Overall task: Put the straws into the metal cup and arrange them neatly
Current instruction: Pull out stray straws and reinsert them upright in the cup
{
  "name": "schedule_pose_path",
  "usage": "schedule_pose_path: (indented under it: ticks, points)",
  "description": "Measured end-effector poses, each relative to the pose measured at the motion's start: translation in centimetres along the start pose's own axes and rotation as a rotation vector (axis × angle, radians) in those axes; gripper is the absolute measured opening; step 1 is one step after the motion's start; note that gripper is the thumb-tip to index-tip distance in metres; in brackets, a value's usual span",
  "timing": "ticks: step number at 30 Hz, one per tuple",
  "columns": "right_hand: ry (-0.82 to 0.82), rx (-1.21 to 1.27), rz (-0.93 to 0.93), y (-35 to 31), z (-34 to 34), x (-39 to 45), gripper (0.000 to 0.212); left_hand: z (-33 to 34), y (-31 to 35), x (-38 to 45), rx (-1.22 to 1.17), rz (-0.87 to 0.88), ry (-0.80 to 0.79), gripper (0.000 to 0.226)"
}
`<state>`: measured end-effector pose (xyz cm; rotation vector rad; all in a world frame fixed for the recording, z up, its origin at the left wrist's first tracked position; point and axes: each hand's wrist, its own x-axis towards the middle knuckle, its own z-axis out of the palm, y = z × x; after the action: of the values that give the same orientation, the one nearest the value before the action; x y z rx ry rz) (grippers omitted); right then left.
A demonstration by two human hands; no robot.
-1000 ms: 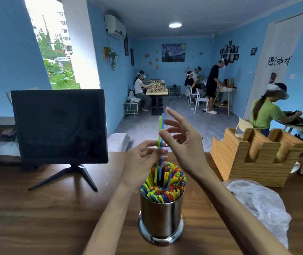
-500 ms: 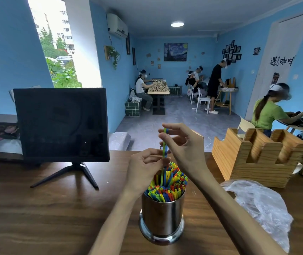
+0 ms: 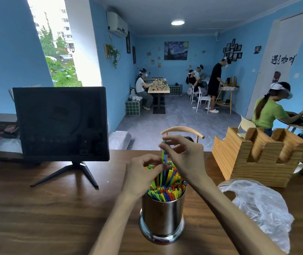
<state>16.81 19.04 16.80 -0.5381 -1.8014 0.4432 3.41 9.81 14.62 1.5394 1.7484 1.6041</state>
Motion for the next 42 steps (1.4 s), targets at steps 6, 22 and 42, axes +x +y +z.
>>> schedule_pose_path:
  ticks: [6, 22, 42]
  points:
    - [-0.227, -0.038, 0.030, 1.6, 0.4, -1.5, 0.011, -1.3, -1.1, 0.2, 0.040, -0.017, 0.021, 0.013]
    - [-0.587, -0.033, 0.557, 5.9, -0.7, -0.1, 0.038, -0.9, -3.1, -0.6, -0.040, -0.163, 0.083, 0.020]
    - [-0.551, 0.054, 0.434, 5.0, -0.9, 1.3, 0.038, -1.2, -3.3, -0.6, -0.067, -0.145, 0.043, 0.012]
